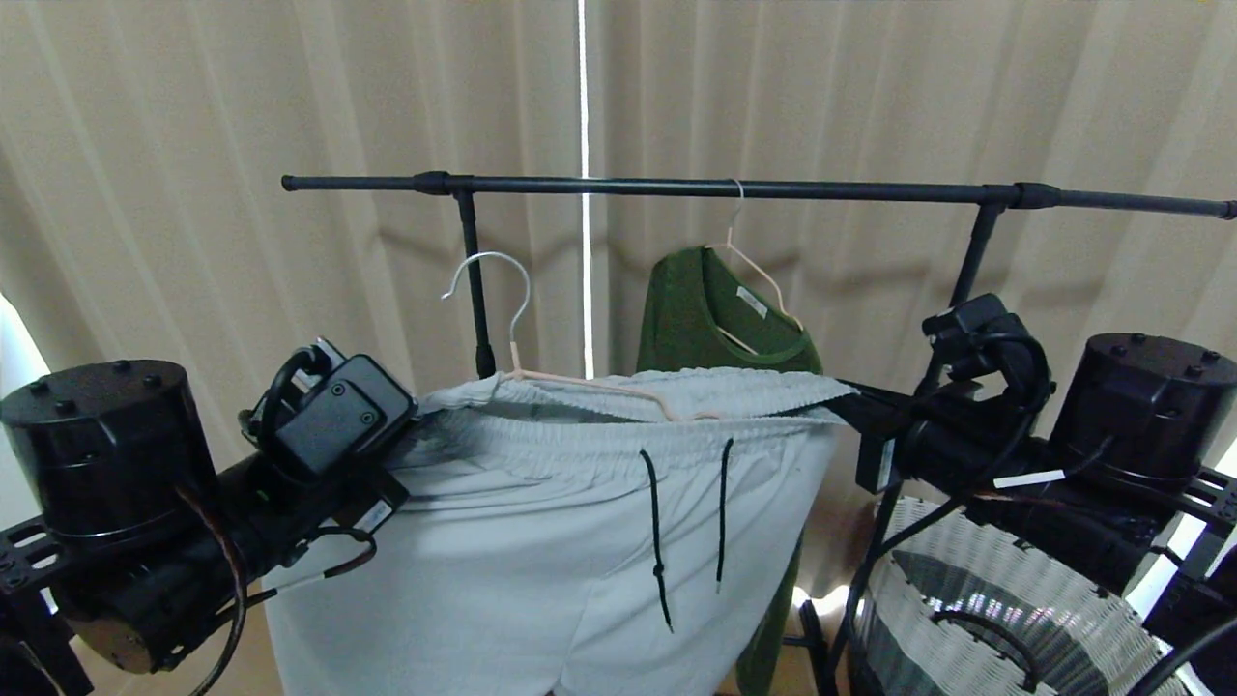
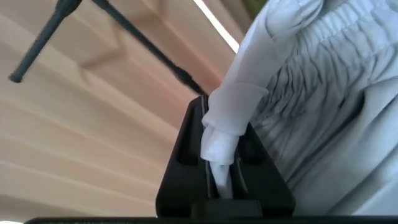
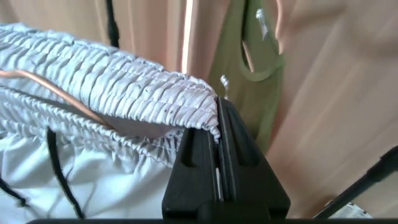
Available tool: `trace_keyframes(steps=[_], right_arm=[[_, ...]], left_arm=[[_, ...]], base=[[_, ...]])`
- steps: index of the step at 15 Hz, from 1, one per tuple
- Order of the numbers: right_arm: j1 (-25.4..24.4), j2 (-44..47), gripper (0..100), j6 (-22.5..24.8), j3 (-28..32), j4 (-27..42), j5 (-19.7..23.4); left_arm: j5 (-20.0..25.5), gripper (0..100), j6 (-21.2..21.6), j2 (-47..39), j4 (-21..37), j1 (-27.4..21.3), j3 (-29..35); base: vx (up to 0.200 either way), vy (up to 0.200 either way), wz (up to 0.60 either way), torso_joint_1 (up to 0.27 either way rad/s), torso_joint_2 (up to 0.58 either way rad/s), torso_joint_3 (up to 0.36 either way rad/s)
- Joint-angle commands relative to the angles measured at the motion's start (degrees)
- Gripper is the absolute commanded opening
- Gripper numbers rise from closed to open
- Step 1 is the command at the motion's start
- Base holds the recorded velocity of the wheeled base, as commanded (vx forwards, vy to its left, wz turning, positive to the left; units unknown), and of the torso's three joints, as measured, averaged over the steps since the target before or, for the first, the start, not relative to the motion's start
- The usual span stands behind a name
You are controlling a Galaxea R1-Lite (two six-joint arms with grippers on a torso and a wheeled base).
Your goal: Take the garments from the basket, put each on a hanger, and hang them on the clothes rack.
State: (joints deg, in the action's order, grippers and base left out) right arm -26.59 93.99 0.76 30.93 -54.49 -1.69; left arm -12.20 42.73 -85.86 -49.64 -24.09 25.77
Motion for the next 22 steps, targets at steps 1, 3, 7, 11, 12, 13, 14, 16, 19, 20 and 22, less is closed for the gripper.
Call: trace_keyframes(steps=[1, 3, 7, 11, 12, 13, 14, 16, 19, 20, 22], right_arm=[[-5.5, -3.7, 0, 0.0, 0.4, 4.0, 0.7], [-9.4, -4.3, 0, 0.0, 0.6, 6.5, 0.8], [-13.3, -3.6, 100, 0.1, 0.2, 8.3, 0.8], [-18.0, -2.2, 100, -0.1, -1.0, 7.6, 0.7], [-18.4, -1.7, 100, -0.2, -0.9, 7.4, 0.7], [-18.4, -1.5, 100, -0.1, -0.5, 7.4, 0.6], [-18.4, -1.4, 100, -0.1, -0.1, 6.8, 0.6], [-18.1, 0.1, 100, 0.7, 0.7, 2.8, 0.6], [-14.8, 1.1, 100, 6.5, 1.6, -0.1, 0.7], [-12.4, 1.2, 100, 10.1, 3.0, -0.4, 0.7], [-10.8, 1.3, 100, 12.6, 5.5, -0.3, 0.7]], left_arm=[[-0.1, 0, 0.3, -0.7, -0.8, 0.8, -0.2], [-0.5, 0, -0.3, -1.8, -2.8, 0.7, -0.2], [-3.8, 0, -4.3, -2.5, -5.1, -0.3, 0.2], [-8.2, 0, -15.8, -3.7, -5.1, -5.9, 0.7], [-8.8, 0, -17.1, -4.5, -5.2, -6.1, 1.2], [-8.8, 0, -18.5, -4.8, -5.2, -6.3, 1.7], [-8.5, 0, -19.8, -4.9, -5.2, -6.4, 2.2], [-7.9, 0, -20.5, -4.9, -5.2, -6.8, 1.7], [-7.1, 0, -21.4, -4.7, -5.2, -9.1, 1.7], [-7.1, 0, -21.2, -4.5, -5.2, -10.8, 1.7], [-7.1, 0, -20.9, -4.5, -5.2, -12.7, 1.8]], base=[[0.000, 0.000, 0.00, 0.000, 0.00, 0.000], [0.000, 0.000, 0.00, 0.000, 0.00, 0.000], [0.000, 0.000, 0.00, 0.000, 0.00, 0.000], [0.000, 0.000, 0.00, 0.000, 0.00, 0.000], [0.000, 0.000, 0.00, 0.000, 0.00, 0.000], [0.000, 0.000, 0.00, 0.000, 0.00, 0.000], [0.000, 0.000, 0.00, 0.000, 0.00, 0.000], [0.000, 0.000, 0.00, 0.000, 0.00, 0.000], [0.000, 0.000, 0.00, 0.000, 0.00, 0.000], [0.000, 0.000, 0.00, 0.000, 0.00, 0.000], [0.000, 0.000, 0.00, 0.000, 0.00, 0.000]])
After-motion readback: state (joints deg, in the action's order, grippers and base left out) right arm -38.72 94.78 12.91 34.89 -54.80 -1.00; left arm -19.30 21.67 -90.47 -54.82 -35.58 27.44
